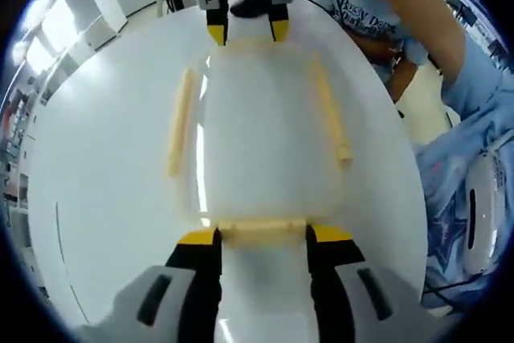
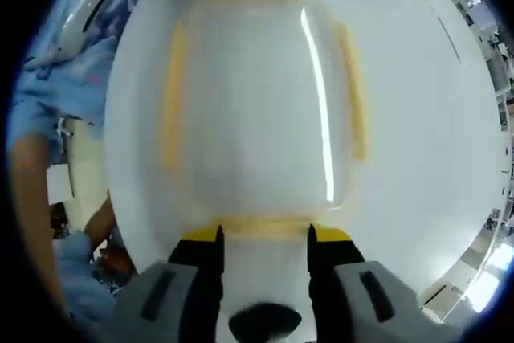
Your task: Snap each plastic latch of the storage box into its locked position after aligning the lid with the box until every specified latch is closed and the lid sits flush.
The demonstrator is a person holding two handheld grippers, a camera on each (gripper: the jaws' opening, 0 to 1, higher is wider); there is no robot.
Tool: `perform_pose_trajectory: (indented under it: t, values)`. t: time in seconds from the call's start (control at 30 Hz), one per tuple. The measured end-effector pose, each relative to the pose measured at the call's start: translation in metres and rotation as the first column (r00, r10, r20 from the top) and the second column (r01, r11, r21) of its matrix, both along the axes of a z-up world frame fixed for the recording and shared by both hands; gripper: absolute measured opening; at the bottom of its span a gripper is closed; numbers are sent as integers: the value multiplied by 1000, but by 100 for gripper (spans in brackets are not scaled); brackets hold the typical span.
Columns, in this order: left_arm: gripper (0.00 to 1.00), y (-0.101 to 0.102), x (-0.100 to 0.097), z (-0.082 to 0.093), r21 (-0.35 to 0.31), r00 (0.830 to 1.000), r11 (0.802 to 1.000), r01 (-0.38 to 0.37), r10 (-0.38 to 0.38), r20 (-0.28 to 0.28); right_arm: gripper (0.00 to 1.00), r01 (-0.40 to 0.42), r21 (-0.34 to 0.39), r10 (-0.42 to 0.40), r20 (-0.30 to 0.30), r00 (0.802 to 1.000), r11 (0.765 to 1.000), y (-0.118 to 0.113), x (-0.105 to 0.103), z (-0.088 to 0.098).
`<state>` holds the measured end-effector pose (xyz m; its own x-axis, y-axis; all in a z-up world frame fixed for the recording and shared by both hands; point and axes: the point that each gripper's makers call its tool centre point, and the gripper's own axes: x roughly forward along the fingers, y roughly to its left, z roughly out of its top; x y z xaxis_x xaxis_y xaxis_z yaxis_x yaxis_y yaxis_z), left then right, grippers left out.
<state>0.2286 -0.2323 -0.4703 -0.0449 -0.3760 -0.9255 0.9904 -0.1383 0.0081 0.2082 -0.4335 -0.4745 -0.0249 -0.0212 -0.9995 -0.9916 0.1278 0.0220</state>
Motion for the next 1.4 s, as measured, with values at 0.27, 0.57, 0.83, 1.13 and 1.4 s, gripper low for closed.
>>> perform_pose_trajectory:
  t: [0.27, 0.57, 0.83, 1.13, 1.4]
  values:
    - [44, -3, 3, 2, -32, 1000, 999, -12, 12, -7, 41, 3, 2, -3, 2, 1000, 1000, 0, 0, 1]
    - [43, -2, 4, 2, -31, 1000, 999, -25, 25, -8, 41, -1, 10, 1, 4, 1000, 1000, 0, 1, 2]
    - [41, -2, 5, 2, -14, 1000, 1000, -26, 26, -6, 41, 0, 0, 0, 3, 1000, 1000, 0, 2, 1]
    - [40, -2, 4, 1, -12, 1000, 999, -30, 30, -4, 41, -4, -30, 4, 0, 1000, 1000, -1, 3, 1]
    - [40, -1, 2, 2, 7, 999, 999, -36, 36, -12, 41, -7, -32, 7, 3, 1000, 999, -1, 2, 1]
